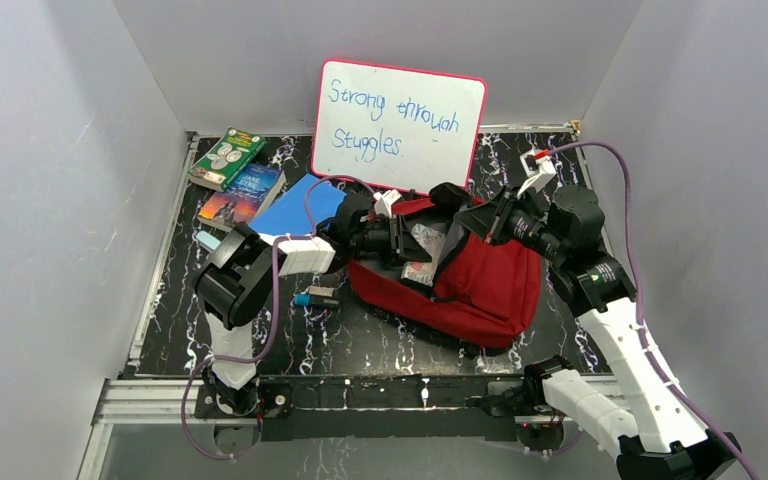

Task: Pack the student bag
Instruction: Place the book in the student bag.

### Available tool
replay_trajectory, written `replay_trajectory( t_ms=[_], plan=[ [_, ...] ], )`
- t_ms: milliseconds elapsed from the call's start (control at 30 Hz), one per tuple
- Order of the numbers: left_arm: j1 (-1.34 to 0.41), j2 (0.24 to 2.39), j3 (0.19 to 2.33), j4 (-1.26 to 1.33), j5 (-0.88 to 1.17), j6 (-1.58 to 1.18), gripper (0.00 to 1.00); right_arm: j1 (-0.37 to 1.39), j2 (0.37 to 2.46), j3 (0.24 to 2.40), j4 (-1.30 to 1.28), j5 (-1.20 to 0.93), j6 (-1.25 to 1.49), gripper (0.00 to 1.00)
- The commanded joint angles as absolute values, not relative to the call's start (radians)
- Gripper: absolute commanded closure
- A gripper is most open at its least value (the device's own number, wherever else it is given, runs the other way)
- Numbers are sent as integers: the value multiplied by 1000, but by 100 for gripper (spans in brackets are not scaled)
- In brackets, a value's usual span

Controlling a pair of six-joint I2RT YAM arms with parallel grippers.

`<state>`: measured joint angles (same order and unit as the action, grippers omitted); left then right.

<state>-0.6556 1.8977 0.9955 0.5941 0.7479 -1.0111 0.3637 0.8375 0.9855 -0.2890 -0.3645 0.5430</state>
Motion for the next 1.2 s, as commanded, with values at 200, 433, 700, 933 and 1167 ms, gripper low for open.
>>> replay_trajectory(
  t_ms=[200, 433, 700, 933, 1167],
  plan=[
    [-661, 1923, 1094, 511, 697, -917, 99, 359, 805, 1008, -237, -341, 533, 100],
    [-661, 1901, 1129, 391, 633, -836, 62, 359, 810, 1010, -238, -338, 529, 100],
    [-661, 1872, 1191, 251, 594, -770, 34, 360, 811, 1006, -237, -336, 528, 100],
    [-660, 1821, 1329, -36, 435, -621, 20, 360, 811, 1009, -249, -315, 517, 100],
    [-660, 1756, 1412, -245, 288, -500, 19, 360, 807, 1012, -290, -259, 488, 100]
  ],
)
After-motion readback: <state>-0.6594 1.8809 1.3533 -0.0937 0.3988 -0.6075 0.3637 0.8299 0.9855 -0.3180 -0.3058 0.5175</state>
